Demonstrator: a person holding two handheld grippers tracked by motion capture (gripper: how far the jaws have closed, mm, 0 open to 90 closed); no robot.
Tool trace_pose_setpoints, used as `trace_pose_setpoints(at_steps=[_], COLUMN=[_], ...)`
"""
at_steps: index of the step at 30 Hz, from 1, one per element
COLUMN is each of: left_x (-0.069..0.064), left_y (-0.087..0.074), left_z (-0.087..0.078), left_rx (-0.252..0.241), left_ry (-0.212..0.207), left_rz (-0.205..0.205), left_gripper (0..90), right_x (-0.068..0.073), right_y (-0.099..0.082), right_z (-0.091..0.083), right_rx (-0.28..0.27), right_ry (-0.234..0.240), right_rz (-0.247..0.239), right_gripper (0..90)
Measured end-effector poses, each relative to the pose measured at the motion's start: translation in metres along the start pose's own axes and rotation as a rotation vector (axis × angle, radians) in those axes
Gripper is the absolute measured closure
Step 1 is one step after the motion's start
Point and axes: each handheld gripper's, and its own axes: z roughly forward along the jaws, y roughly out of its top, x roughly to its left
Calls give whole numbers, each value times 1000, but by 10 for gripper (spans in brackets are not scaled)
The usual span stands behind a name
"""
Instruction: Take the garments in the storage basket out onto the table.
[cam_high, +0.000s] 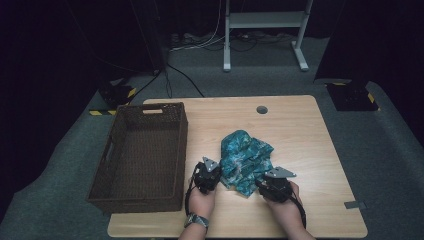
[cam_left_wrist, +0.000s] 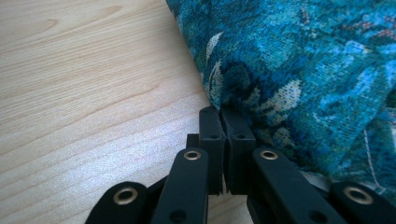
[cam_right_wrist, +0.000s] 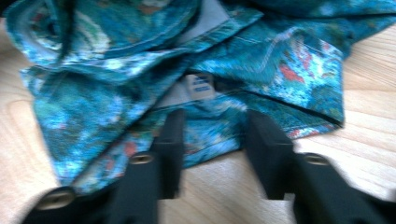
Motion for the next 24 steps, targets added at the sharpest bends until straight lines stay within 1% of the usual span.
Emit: trace_pose_setpoints(at_steps=[4, 5, 7, 8, 10, 11, 14, 17, 24], left_x=[0, 0, 0, 0, 2, 2, 2, 2, 4], left_y=[0, 0, 0, -1, -1, -1, -1, -1, -2], left_z=[0, 0, 0, -1, -1, -1, -1, -1, -2], left_rx=[0, 0, 0, 0, 2, 1, 1, 1, 2], left_ry=[0, -2, -2, -4, -12, -14, -12, -11, -13], left_rz=[2, -1, -3, -7, -19, -23, -20, -22, -37], left_gripper=[875, 875, 875, 875, 877, 878, 879, 880, 883], right_x=[-1, -1, -3, -4, -7, -12, -25, -42, -72], right_y=[1, 1, 1, 1, 0, -1, -4, -7, -6], right_z=[1, 1, 1, 1, -1, -2, -6, -10, -10], right_rx=[2, 0, -2, -1, 0, -3, -8, -17, -20], right_ry=[29, 32, 36, 32, 16, 6, -11, -32, -88], right_rz=[-2, -1, -1, -11, -26, -26, -3, 20, 28], right_gripper=[824, 849, 863, 864, 864, 864, 864, 864, 864])
